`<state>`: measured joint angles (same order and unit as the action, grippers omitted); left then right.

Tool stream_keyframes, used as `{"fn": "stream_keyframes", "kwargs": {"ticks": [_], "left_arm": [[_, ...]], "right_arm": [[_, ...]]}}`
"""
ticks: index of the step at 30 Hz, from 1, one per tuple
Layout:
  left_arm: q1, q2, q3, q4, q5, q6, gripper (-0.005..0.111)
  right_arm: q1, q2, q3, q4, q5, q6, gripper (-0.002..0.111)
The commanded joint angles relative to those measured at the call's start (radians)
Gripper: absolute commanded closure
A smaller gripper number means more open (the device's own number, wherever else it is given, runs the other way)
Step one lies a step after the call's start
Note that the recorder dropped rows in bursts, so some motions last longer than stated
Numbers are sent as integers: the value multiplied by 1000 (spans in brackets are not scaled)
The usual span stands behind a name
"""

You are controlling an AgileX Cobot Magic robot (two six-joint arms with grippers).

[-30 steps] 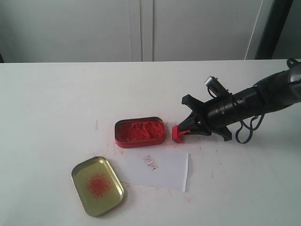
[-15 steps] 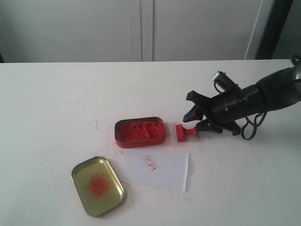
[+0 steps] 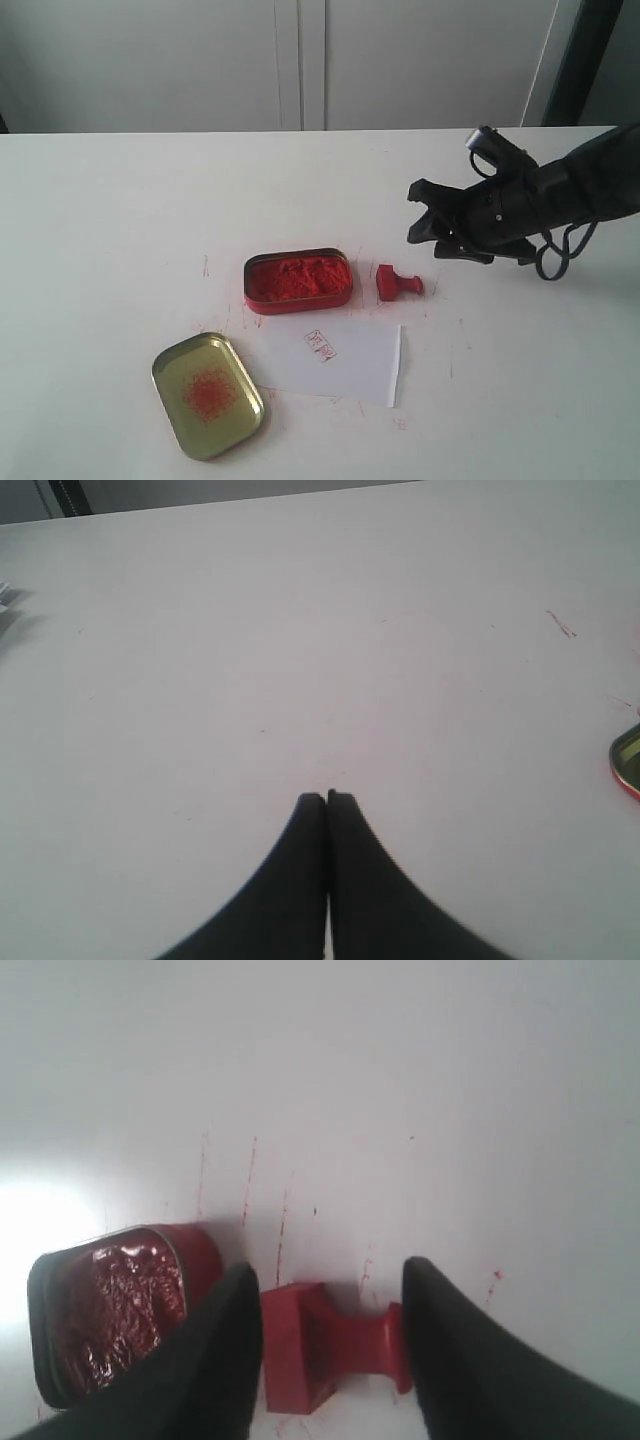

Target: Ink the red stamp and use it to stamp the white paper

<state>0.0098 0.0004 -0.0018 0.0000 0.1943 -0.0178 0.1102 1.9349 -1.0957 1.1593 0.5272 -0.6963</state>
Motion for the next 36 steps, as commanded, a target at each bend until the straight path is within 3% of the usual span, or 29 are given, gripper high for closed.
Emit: {"fn": "stream_keyframes", "kwargs": {"ticks": [1,8,32,36], "left_arm": [[-3,0,2,-6,0,-4,107],[-3,0,2,-6,0,-4,107],[-3,0,2,-6,0,-4,107],[-3,0,2,-6,0,-4,107]], "right_arm": [[-2,-25,4,-71,33,1,80],[-2,-60,4,-288,85,138,108],[-2,-88,4,-496,157,262,108],[-2,-88,4,-655,157,354,108]]}}
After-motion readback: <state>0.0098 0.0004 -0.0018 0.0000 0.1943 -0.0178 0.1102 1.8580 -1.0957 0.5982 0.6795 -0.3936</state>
